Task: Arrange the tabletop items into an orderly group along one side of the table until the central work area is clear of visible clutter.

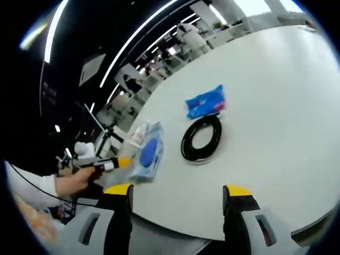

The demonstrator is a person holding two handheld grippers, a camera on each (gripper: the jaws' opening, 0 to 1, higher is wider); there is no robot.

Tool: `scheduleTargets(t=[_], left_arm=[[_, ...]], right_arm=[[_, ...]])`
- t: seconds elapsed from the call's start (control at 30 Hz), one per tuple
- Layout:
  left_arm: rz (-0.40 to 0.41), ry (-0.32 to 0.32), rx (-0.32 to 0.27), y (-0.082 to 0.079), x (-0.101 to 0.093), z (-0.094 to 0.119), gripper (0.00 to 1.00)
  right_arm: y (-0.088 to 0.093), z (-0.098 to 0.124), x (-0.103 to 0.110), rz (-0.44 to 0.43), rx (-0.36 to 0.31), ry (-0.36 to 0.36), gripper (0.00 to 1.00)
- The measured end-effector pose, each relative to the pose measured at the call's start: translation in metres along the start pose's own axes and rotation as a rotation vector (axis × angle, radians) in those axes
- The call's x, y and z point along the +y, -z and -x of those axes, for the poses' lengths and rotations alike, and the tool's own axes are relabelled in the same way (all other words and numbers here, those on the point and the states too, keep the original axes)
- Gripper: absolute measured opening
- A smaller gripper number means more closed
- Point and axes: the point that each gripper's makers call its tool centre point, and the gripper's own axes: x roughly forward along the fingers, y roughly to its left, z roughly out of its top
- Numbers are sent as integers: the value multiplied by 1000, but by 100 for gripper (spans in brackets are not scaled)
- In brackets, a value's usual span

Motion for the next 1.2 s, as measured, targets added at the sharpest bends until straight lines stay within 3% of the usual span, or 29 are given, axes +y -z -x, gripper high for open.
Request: scheduleTargets(t=[0.13, 0.3, 0.43, 0.67, 0.93, 1.07, 1.2], left_arm=[[91, 35, -62, -6, -13, 6, 36], [210, 81, -156, -14, -36, 19, 36], [213, 137, -231, -29, -65, 35, 36], [244, 255, -383, -66, -108, 66, 36], [256, 378, -421, -71, -145, 87, 36], [266, 436, -423, -67, -157, 92, 36], [257, 484, -410, -64, -168, 94, 36]], right_arm=[[4, -8, 13, -22, 19, -47, 70], [-3, -30, 54, -119, 26, -187, 73], [-11, -56, 94, -109, 65, -279, 76], [-22, -88, 141, -157, 87, -370, 80], [-30, -86, 166, -141, 43, -448, 83], [-34, -77, 167, -115, 8, -486, 74], [-40, -67, 172, -126, -23, -543, 50]])
